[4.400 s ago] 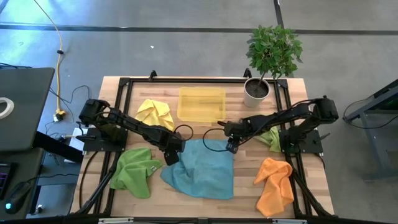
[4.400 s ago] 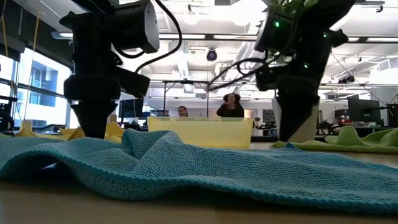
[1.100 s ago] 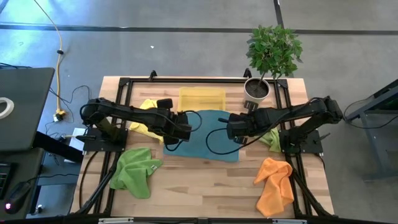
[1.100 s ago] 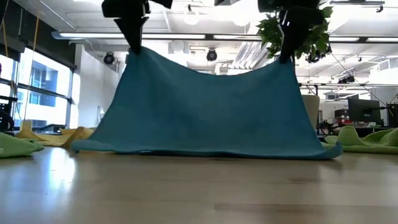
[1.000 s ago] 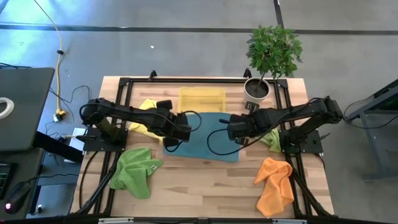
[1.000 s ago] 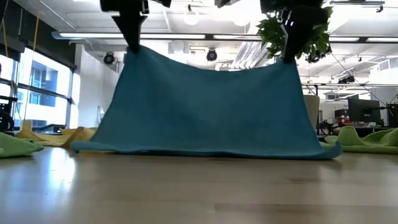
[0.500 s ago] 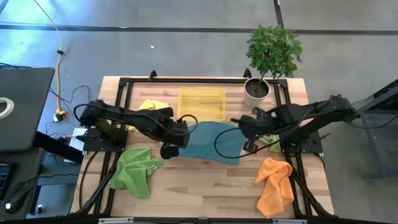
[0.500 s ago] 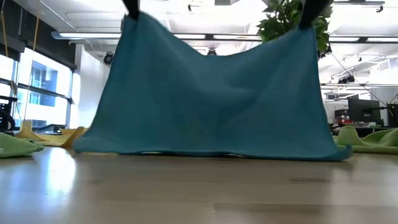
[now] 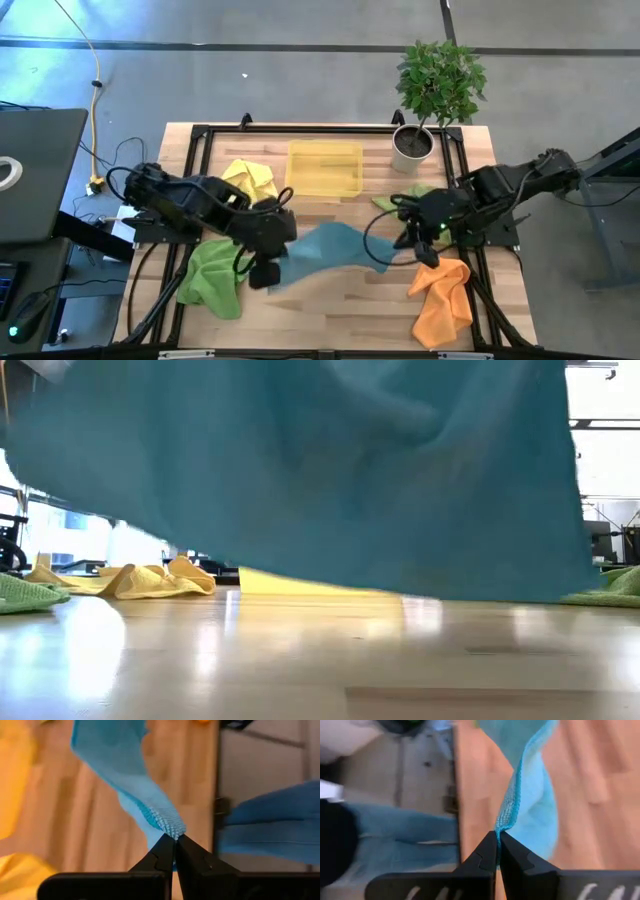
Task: Fold microfiber towels
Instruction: Fold the blue microfiber cloth
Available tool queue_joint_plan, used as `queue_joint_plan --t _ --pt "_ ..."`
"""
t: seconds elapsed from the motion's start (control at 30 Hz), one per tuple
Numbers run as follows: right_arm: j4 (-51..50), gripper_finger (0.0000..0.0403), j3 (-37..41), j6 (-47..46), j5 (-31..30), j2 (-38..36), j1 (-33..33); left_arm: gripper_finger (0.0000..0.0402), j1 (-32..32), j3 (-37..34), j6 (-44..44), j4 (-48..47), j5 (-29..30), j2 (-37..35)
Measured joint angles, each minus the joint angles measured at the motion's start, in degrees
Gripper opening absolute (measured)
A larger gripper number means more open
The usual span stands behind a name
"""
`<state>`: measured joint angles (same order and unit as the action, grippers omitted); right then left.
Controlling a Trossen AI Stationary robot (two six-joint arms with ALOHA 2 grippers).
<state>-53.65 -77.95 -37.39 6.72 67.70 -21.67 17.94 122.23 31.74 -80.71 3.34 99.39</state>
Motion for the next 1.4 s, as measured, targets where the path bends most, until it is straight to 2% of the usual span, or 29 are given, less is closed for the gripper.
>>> queue_joint_plan --t 0.17,0.33,0.57,0.7,0.87,0.97,1.17,1.4 --pt "0.59 0.0 0.0 3.4 -0.26 0.0 -2.15 0.0003 2.16 0.9 -1.22 -0.23 1.92 0.0" --pt "-5.77 0.0 0.02 3.8 -7.77 0.41 -2.19 0.0003 1.89 -1.02 1.16 -6.35 5.12 0.35" --pt "-13.75 0.0 0.02 6.11 -15.12 5.18 -2.23 0.0003 0.82 -13.72 2.61 -7.75 5.14 0.59" --pt "-13.85 0.0 0.06 12.34 -20.1 8.99 -1.42 0.0003 -0.92 -21.59 2.61 -7.59 9.26 0.55" --pt "-17.94 0.0 0.07 15.38 -29.85 13.7 2.54 0.0003 -3.71 -30.1 2.69 -7.54 11.14 0.55" --pt "-19.85 0.0 0.07 15.45 -33.6 16.07 5.29 0.0003 -4.92 -34.26 4.08 -6.97 13.02 0.55" --pt "-19.49 0.0 0.07 19.31 -35.64 20.95 9.22 0.0003 -5.46 -40.1 5.19 -4.67 16.89 0.55" --pt "-17.45 0.0 1.8 24.97 -37.01 24.46 10.47 0.0003 -3.51 -41.83 5.61 1.84 18.94 0.55"
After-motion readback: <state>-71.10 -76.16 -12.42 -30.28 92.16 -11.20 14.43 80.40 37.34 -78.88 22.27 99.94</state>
